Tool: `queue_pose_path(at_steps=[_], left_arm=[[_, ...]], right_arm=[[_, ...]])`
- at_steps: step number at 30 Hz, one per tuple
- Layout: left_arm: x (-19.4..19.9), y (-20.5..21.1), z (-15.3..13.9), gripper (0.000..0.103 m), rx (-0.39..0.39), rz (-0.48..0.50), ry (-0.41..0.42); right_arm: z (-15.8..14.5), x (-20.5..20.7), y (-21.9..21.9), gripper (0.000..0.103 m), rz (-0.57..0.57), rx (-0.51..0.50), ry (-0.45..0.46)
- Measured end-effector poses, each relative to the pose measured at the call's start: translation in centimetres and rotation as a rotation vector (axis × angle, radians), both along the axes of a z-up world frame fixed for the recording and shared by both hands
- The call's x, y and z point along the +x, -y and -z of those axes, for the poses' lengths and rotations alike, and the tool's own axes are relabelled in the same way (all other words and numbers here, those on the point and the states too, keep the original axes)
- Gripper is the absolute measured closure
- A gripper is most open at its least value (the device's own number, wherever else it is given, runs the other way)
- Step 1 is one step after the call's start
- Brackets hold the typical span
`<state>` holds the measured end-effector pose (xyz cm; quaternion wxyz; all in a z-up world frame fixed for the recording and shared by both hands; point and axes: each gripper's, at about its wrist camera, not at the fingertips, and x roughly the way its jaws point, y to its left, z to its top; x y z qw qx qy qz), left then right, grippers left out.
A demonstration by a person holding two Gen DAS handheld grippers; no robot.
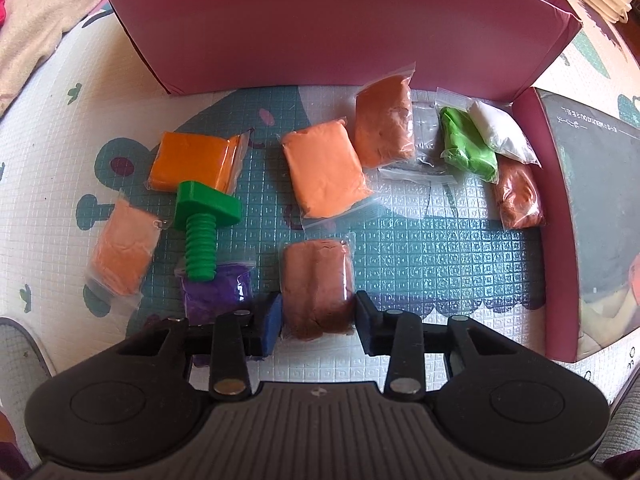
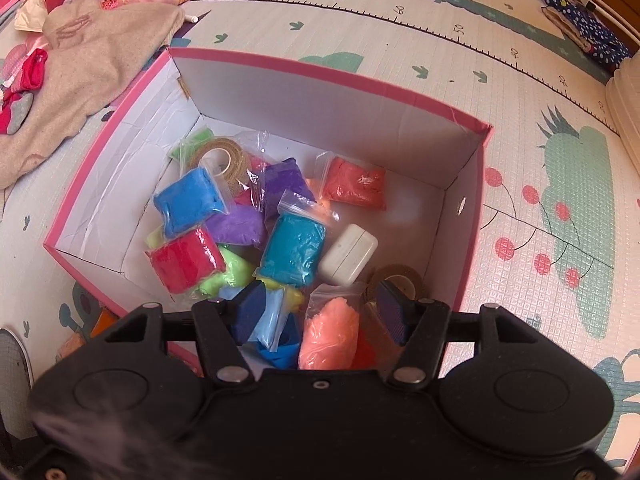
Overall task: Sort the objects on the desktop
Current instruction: 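Open the right gripper to drop the salmon bag while the left gripper grasps the brown bag, then lift the brown bag with the left gripper toward the box while the right gripper returns to the bags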
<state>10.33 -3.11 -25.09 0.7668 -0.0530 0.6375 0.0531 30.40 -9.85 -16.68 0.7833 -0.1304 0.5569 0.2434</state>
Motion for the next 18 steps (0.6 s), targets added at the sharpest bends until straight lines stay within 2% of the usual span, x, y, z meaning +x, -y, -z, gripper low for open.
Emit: queue_pose_path(at_steps=[9,18], left_arm=[[0.4,0.3,-0.9,0.067,-0.021,0.017,0.031],[0.4,-0.4,-3.3,0.067,-0.050,0.022,0.077]], right_arm=[[-3.5,-0.6,2.4,0.043,0.062,0.082,0.062],[-5.7,-2.5,5.6,0.043,0.114,0.136,0.064]])
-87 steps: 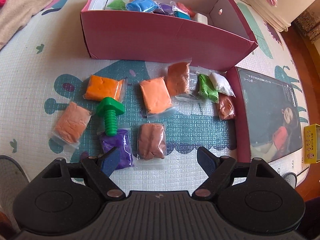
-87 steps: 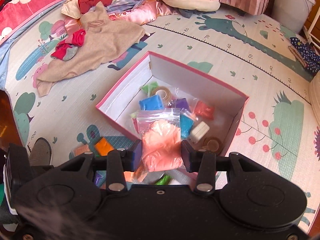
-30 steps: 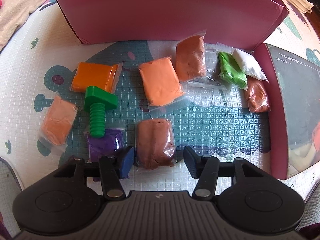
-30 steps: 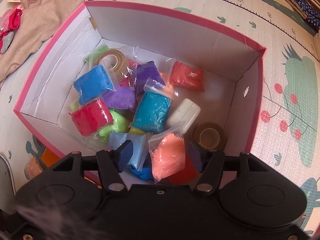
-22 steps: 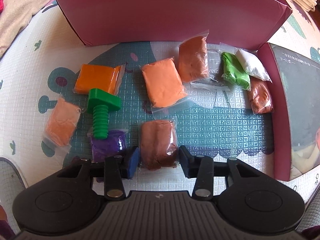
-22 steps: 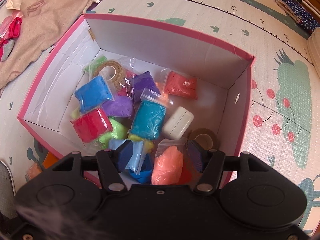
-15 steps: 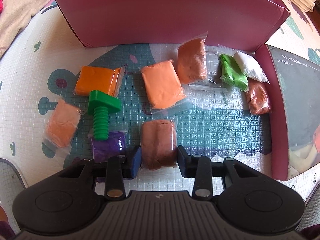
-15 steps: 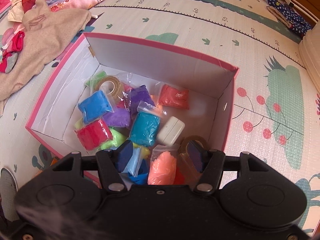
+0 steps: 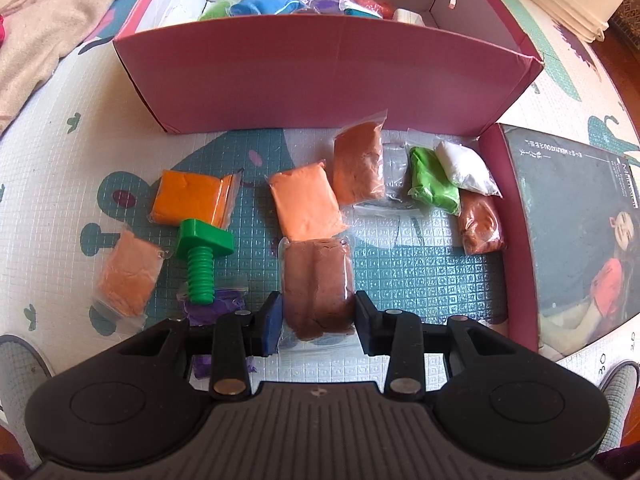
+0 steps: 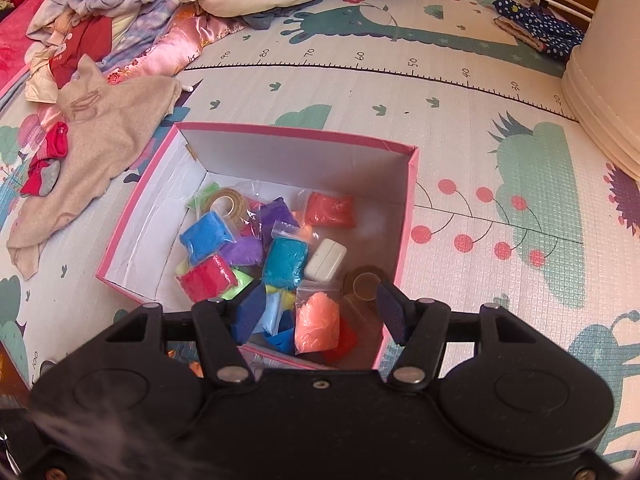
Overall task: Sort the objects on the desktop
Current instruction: 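Lift the brown bag with the left gripper toward the box while the right gripper returns to the bags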
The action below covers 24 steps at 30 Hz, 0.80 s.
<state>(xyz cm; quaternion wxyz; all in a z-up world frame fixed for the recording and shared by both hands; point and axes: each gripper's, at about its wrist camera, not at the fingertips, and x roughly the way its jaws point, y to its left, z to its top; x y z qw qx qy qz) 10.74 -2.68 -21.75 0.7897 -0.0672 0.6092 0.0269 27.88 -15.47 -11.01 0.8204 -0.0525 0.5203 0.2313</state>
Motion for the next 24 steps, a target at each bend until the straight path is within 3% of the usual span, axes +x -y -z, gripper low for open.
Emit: queue_pose_path(at_steps=[7,19,24], left_arm=[[-0.1,-0.7,-2.4,0.067,-0.029,0.001,0.049],[-0.6,-1.8,-7.1,0.067,-0.032,-0.013,0.145],[-0.5,-2.4,-9.5,0.067,-0.030,-0.019,0.199]], right_arm=[[-0.7,-2.0,1.7,0.042,0.030,0.019,0.007],[-0.1,-6.0,1.9,0.043,-0.004,-0.032,-0.066],[0.8,-7.2,2.5,0.043,0.030,-0.035,-0.104]])
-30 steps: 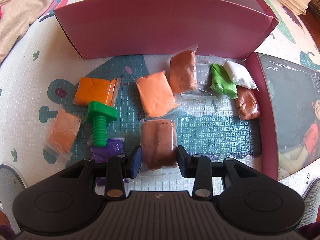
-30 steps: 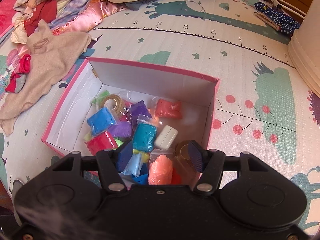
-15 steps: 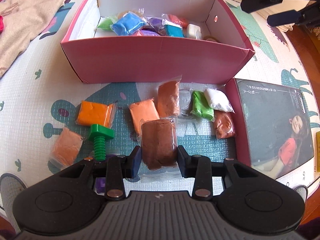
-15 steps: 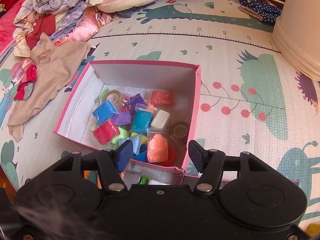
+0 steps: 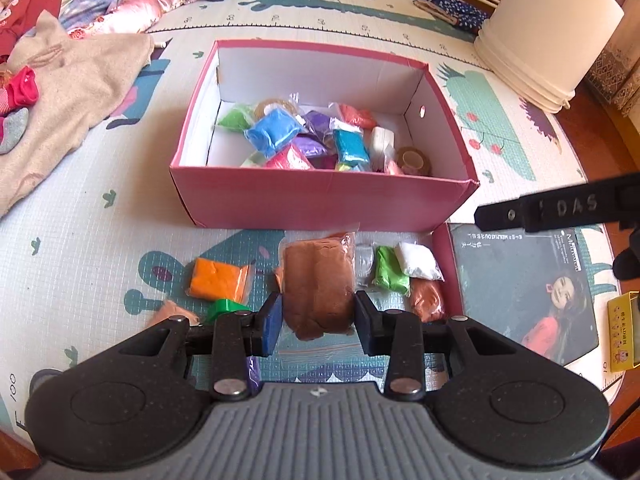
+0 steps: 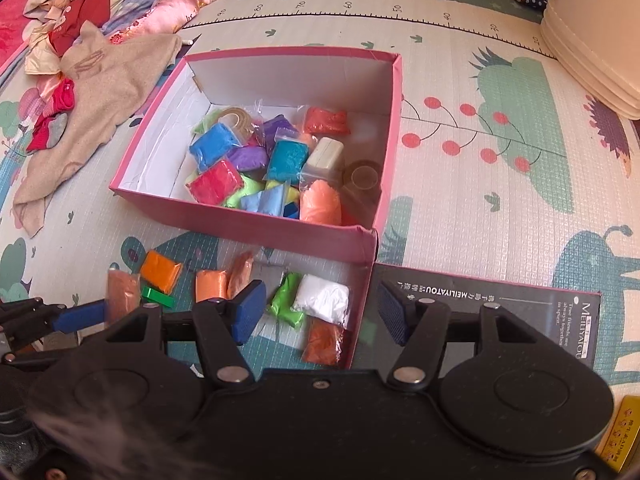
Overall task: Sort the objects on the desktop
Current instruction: 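Lift the brown bag with the left gripper toward the box while the right gripper returns to the bags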
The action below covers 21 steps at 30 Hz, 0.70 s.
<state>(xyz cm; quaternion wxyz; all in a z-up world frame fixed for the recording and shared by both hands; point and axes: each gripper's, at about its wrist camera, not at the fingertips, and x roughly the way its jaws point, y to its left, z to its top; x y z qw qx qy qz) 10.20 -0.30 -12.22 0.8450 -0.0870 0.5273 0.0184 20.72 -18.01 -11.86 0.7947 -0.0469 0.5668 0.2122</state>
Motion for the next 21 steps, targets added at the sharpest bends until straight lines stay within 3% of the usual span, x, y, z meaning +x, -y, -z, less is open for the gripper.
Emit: queue_pose_path(at_steps=[12,21], left_arm=[[1.8,-1.6,-3.9,0.067,-0.025,-0.007,0.113],[5.9,-2.3,-3.3,0.067,-0.019,0.041,0.139]], right_arm=[[3.5,-2.9,-0.5,0.043,-0.009,-0.022,-0.083],[5.5,-5.3,-3.0,0.043,-0.071,-0.019,-0.116]])
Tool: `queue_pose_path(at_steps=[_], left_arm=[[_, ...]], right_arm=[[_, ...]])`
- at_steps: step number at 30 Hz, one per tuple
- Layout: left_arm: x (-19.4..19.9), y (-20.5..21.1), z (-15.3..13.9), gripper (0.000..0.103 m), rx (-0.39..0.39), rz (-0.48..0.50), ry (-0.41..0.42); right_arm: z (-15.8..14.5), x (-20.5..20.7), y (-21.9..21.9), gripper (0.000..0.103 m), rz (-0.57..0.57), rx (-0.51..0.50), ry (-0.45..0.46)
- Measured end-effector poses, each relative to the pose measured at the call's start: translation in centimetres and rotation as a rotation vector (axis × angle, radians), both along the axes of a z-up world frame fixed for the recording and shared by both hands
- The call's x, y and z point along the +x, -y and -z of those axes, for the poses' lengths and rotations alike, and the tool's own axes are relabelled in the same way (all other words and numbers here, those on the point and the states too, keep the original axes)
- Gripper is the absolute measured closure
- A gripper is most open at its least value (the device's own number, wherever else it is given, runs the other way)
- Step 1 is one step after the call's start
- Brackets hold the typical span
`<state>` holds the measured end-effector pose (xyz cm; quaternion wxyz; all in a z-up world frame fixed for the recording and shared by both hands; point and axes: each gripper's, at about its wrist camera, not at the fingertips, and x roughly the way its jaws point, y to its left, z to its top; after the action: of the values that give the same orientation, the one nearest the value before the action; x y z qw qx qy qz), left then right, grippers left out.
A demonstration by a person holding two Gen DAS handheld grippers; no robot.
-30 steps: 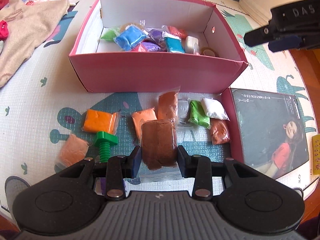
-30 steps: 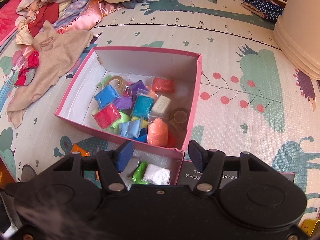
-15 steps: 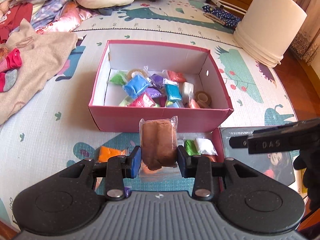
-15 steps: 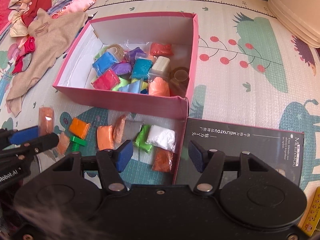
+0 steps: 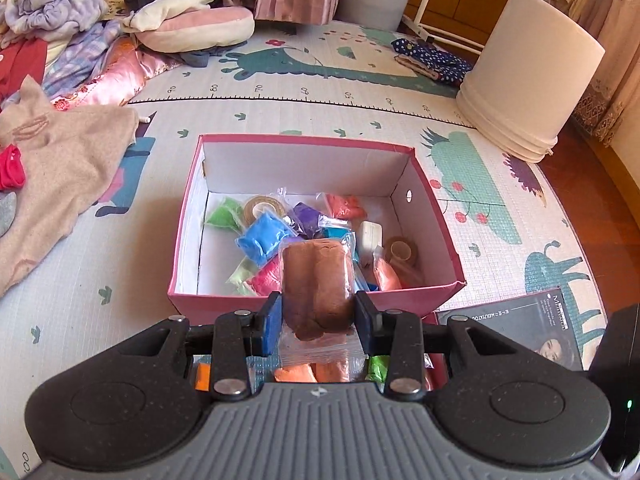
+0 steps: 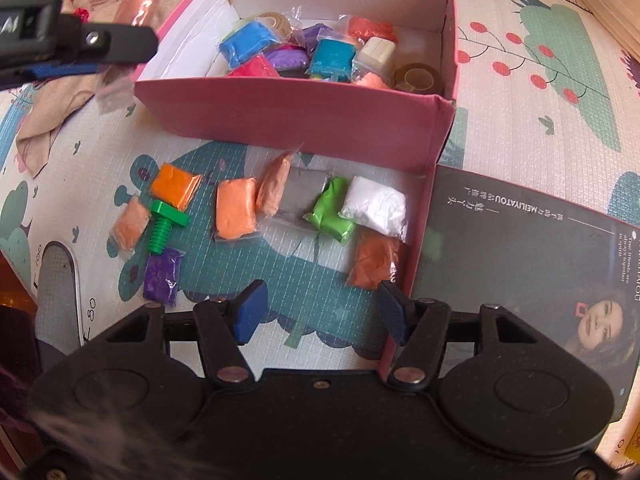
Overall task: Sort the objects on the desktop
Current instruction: 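Lift the brown bag with the left gripper toward the box while the right gripper returns to the bags, then lower the brown bag into the pink box and open the left gripper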
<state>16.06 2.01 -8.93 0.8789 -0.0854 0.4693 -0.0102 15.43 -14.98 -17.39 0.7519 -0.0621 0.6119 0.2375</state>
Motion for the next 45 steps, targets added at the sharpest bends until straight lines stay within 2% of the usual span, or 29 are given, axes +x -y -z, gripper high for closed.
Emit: queue_pose_path(at_steps=[7,14,21,36,38,45], left_arm=[[4.1,-1.3,0.4,0.067,-0.021,0.041,-0.005],[7.1,-0.5,3.2,0.066,0.042,0.124,-0.067],[8.8,-0.6,5.6,0.066,0.071,0.145,-0.116],[11.1,-0.8,7.9,0.066,0.063,0.169,-0.145],[11.3,-0.7,8.2,0.066,0.065,0.175,-0.151],[11.5,-0.6,9.2,0.065,0.063,0.186,-0.170]], right_arm=[[1.3,-2.1,-2.3,0.042,-0.042,0.025,-0.021],[2.4,-4.6,-6.2,0.042,-0.097,0.032,-0.037],[3.4,-6.8,-9.9,0.042,-0.104,0.022,-0.060],[5.2,-7.7,-14.0,0.042,-0.056,-0.017,-0.069],[5.3,-7.6,-14.2,0.029,-0.039,-0.019,-0.064],[5.5,-7.4,-15.0,0.029,-0.024,-0.016,-0.062]])
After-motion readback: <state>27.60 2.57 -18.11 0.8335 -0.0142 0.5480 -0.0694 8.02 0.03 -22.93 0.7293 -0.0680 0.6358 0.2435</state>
